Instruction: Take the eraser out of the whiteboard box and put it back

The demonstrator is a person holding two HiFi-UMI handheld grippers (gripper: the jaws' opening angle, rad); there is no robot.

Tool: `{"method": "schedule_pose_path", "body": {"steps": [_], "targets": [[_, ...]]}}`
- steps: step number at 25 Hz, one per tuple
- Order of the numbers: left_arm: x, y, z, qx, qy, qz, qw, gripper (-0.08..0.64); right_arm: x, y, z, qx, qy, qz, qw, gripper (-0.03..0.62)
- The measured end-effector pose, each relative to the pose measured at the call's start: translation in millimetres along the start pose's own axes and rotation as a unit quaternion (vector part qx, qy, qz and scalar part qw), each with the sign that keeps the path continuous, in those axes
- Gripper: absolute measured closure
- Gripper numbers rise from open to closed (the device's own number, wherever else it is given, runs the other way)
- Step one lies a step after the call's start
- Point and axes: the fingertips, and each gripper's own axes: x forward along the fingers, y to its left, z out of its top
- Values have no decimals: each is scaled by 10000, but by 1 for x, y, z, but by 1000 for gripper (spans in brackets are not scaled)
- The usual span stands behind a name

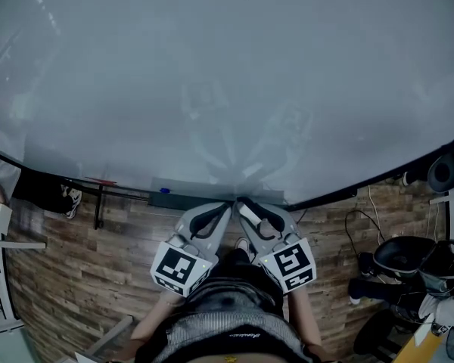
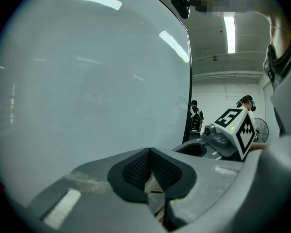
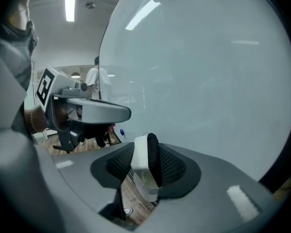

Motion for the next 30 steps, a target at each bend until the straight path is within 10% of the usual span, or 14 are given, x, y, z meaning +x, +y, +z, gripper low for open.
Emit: {"method": "schedule_pose_path", "body": {"steps": [30], "targets": [[1, 1, -16, -68, 88, -98, 9999, 558, -35, 4, 52, -38, -169, 18, 9998, 437]]}}
